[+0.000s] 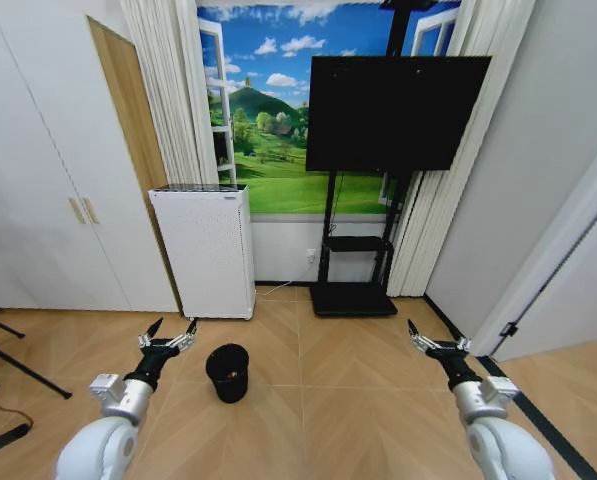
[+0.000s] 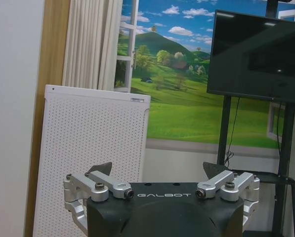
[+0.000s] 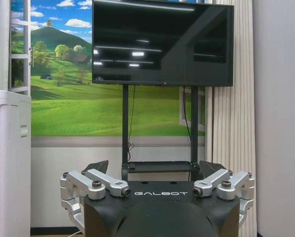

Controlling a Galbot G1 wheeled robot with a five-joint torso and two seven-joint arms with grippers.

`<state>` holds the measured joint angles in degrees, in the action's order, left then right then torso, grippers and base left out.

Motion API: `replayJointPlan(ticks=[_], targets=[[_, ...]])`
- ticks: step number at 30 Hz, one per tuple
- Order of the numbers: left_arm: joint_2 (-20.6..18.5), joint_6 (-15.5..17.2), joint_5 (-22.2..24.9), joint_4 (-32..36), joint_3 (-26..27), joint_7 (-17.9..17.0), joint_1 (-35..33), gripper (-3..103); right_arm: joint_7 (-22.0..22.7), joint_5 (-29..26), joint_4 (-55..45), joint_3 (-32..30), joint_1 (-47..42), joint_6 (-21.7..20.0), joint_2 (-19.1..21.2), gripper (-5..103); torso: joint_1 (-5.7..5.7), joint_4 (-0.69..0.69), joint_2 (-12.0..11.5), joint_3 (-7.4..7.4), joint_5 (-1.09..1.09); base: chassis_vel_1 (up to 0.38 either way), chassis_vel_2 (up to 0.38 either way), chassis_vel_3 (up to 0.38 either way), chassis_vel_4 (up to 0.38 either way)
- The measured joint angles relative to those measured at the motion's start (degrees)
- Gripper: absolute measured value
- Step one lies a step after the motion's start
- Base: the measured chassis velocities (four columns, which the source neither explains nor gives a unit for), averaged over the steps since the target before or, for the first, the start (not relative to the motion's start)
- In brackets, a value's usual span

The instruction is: Pick up the trash bin and place the garbage on the floor into it.

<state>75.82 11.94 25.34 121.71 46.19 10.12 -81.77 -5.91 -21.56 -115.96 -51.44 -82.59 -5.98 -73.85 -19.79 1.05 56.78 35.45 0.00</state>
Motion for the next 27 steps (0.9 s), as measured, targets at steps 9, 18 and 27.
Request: replayJointPlan(ticks=[9, 18, 27], targets=[[-0.1, -0.4, 0.2, 0.0, 0.3, 0.3, -0.2, 100, 0.5, 0.1, -0.4, 0.3, 0.1, 0.0, 0.0, 100, 0.08, 0.00, -0.2, -0.09, 0.00, 0.000, 0.000, 0.000, 0.000], [0.0, -0.7, 0.3, -0.2, 0.4, 0.9, -0.4, 100, 0.7, 0.3, -0.7, 0.5, 0.0, 0.0, -0.1, 100, 0.13, 0.01, -0.3, -0.15, 0.01, -0.012, -0.010, 0.009, 0.010], [0.0, -0.8, 0.5, -0.3, 0.5, 1.1, -0.5, 100, 1.3, 0.6, -1.3, 0.6, -0.2, -0.5, -0.4, 100, 0.14, 0.00, -0.3, -0.18, -0.01, -0.010, -0.019, 0.009, 0.011]])
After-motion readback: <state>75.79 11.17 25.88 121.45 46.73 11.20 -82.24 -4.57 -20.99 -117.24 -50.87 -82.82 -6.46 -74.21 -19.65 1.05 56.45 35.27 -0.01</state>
